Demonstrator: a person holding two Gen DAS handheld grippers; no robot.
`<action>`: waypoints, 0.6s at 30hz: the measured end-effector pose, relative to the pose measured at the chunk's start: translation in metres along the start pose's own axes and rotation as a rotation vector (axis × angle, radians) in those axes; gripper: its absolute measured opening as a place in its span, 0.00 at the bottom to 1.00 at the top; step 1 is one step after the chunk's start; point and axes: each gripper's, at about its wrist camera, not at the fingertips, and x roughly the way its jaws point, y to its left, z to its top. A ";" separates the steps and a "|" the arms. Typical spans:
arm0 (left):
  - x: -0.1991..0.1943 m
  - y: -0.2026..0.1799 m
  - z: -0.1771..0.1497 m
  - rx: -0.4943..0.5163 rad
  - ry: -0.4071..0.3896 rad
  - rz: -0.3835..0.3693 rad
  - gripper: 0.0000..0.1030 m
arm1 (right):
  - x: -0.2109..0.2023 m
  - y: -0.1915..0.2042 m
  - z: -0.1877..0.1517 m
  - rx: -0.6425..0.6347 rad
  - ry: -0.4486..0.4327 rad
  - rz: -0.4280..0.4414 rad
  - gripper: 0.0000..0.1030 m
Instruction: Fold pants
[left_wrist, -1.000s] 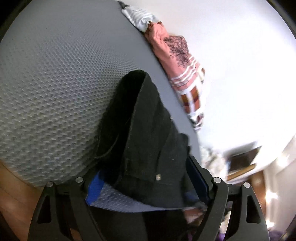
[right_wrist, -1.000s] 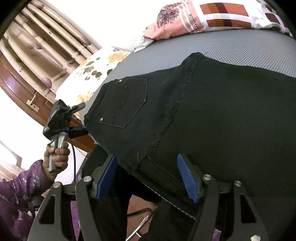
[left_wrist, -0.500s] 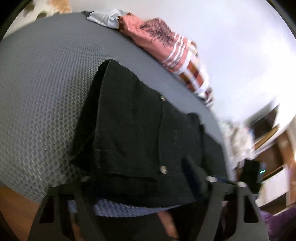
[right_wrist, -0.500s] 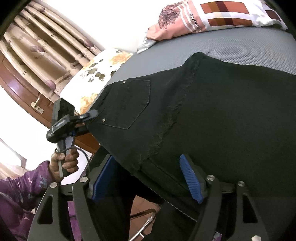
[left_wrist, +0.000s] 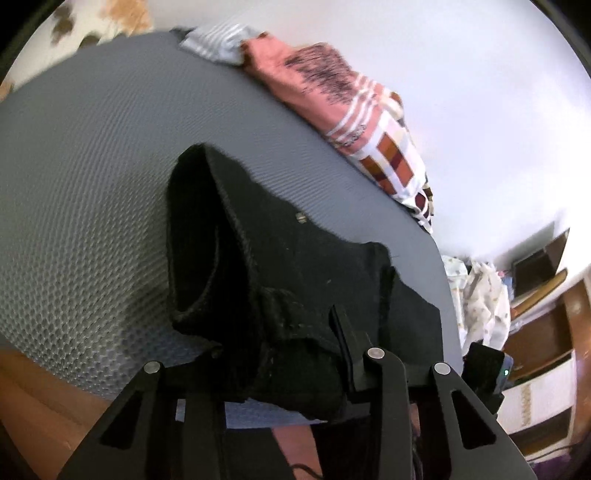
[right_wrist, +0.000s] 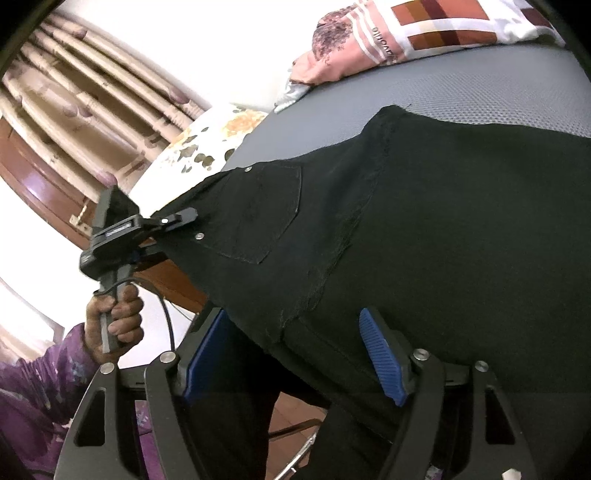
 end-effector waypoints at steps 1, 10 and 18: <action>-0.001 -0.010 0.000 0.016 -0.006 -0.007 0.34 | -0.003 -0.003 0.001 0.015 -0.007 0.003 0.68; 0.020 -0.161 -0.029 0.303 0.015 -0.195 0.34 | -0.070 -0.052 -0.001 0.164 -0.089 0.009 0.68; 0.163 -0.253 -0.104 0.497 0.352 -0.385 0.34 | -0.163 -0.125 -0.034 0.417 -0.293 0.061 0.70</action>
